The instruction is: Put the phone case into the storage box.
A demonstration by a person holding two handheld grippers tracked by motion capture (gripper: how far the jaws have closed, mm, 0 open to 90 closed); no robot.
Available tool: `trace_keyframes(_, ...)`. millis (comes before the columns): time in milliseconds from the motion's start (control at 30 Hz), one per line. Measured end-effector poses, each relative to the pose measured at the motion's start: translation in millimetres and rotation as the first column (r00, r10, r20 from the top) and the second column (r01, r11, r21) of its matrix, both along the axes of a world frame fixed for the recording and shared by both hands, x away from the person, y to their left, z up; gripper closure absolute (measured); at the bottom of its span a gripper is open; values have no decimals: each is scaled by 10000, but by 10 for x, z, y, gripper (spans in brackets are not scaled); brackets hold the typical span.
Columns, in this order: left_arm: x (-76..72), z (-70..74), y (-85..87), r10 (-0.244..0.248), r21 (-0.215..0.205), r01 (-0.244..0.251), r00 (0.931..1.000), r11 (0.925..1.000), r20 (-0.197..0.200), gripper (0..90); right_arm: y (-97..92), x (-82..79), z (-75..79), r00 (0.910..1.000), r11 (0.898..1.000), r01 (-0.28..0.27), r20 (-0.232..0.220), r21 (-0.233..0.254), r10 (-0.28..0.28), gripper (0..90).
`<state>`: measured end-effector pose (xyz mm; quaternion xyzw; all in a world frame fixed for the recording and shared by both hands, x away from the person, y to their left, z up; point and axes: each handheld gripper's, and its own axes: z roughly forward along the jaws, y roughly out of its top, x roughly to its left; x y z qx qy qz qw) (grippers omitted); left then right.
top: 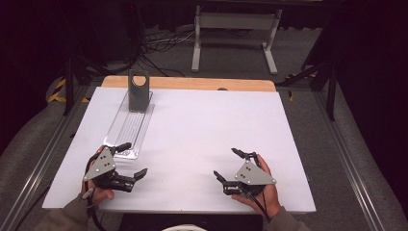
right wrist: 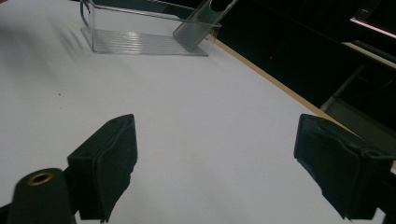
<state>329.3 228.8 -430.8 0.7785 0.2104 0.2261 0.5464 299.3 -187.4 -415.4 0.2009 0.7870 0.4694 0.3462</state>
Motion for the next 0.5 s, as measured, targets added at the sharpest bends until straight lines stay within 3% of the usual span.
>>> trace_keyframes(400,33,7,19,-250,-237,249,9997,9994,-41,26,11,26,-46,9997,10000,-22,-223,-3,22,138)
trace_keyframes(500,29,8,12,-318,-138,317,9995,9994,-53,28,8,29,-50,9999,9999,82,-96,-146,-84,139)
